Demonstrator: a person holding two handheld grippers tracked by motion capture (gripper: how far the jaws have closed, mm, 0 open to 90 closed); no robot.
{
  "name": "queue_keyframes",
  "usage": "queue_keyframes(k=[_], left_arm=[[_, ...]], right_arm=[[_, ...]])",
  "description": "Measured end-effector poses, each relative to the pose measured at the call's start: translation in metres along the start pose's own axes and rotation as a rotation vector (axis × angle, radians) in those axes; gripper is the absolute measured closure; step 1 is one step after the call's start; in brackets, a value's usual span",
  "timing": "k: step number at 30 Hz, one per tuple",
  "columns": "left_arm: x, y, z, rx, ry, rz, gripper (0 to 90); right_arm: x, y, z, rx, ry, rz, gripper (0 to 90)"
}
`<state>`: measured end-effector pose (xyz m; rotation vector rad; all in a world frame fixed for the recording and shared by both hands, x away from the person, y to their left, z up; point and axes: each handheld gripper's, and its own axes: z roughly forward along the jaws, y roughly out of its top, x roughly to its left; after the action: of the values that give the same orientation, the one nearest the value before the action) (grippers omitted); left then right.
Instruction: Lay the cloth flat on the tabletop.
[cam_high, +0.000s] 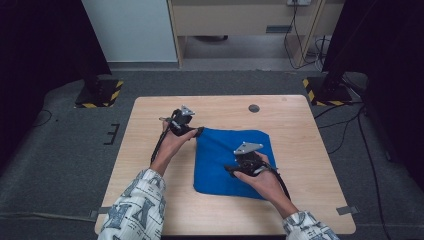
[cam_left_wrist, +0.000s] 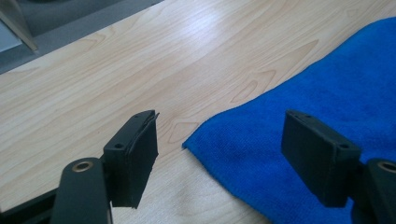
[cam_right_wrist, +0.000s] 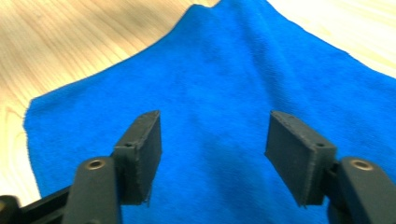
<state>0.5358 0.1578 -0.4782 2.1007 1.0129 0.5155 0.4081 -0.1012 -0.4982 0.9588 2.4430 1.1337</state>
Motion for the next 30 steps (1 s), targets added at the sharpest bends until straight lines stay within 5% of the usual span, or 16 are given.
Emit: queue_keyframes(k=[11, 30], left_arm=[[-0.002, 0.000, -0.001, 0.008, -0.037, -0.004, 20.6], [-0.002, -0.003, 0.003, 0.045, -0.034, 0.003, 21.6]], right_arm=[[0.021, 0.009, 0.011, -0.011, 0.024, 0.010, 39.5], [0.050, 0.013, 0.024, 0.005, 0.066, -0.004, 39.7]])
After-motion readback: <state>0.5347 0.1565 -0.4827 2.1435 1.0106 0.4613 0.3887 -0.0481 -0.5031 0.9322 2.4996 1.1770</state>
